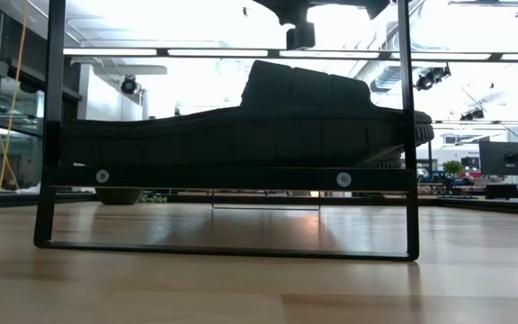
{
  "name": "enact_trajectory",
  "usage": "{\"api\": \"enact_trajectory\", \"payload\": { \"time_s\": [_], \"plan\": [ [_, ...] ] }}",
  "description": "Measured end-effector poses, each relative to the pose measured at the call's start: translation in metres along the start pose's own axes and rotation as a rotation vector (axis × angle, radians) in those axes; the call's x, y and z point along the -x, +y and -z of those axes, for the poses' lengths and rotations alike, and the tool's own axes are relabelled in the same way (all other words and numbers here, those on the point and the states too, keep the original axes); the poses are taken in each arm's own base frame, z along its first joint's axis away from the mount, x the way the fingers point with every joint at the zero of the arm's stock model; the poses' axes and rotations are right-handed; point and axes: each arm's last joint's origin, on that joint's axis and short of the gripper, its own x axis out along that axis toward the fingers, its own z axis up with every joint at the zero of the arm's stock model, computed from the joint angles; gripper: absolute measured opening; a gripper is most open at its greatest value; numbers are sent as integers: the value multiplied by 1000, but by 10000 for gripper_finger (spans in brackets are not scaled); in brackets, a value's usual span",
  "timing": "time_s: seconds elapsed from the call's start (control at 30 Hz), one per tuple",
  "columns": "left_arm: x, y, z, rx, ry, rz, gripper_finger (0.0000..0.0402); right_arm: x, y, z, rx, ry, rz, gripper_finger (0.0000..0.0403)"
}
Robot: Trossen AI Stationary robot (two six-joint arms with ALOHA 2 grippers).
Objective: Pick and place slides into the shelf
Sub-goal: Put the pink slide on the shelf
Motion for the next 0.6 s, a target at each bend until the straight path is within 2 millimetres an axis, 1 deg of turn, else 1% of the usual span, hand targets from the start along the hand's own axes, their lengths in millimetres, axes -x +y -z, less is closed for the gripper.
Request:
{"api": "enact_trajectory", "payload": {
  "time_s": [0.1,0.2,0.37,0.6],
  "plan": [
    [7,3,-3,3,-32,-14,3,-3,2,5,0,9,-5,207],
    [8,6,-6,-1,-39,-9,3,-4,4,9,-1,19,-7,207],
    [-2,11,-13,-19,-10,5,3,-6,6,11,9,-10,-2,207],
    [-21,21,-25,-28,42,27,3,-9,8,16,11,-13,2,207]
  ]
}}
